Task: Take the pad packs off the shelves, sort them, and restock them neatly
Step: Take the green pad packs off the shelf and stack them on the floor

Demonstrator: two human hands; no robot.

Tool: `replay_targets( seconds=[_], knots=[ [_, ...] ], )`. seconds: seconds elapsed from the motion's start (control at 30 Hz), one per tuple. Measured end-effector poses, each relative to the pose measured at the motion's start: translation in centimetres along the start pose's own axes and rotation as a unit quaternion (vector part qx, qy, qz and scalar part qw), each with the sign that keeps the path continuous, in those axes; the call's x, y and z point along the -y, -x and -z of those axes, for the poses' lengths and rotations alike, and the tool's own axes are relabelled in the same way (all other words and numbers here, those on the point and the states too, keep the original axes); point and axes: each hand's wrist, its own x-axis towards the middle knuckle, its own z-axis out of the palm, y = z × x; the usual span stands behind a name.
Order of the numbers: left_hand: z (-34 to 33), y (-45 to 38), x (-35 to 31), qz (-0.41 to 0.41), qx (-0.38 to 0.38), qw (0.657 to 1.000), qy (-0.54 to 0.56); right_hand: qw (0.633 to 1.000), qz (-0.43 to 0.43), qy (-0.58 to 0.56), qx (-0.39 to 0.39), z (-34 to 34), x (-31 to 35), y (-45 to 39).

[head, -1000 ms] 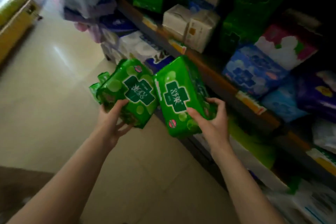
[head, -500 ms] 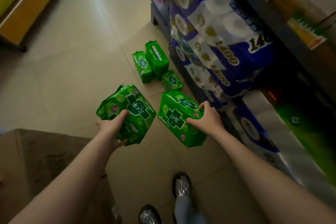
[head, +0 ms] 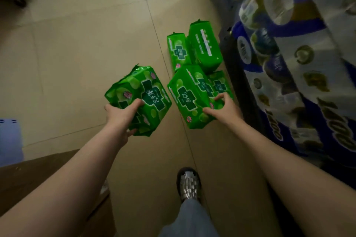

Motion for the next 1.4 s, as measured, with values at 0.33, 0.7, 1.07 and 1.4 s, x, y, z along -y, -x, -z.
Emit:
replay_targets(
  seconds=[0.33, 0.7, 1.07, 1.4],
  knots=[
    [-1.0, -6.9, -2.1, -0.029, -0.008, 0.999, 0.045, 0.982, 0.088, 0.002, -0.168, -4.4, 11.5, -13.9],
    [0.5, -7.6, -3.0, -0.001, 0.181, 0.982, -0.045, 0.975, 0.213, 0.041, 0.052, -3.2, 13.0, -12.1],
    [-4.0, -6.0, -6.4, -0.061, 0.399, 0.810, -0.425, 0.924, 0.174, 0.054, 0.336, 0.0, 4.0, -4.3],
    [-8.9, -6.6, -2.8, -0.389, 0.175, 0.739, -0.521, 0.989, 0.090, 0.108, 0.043, -3.2, -1.4, -5.2]
  ],
)
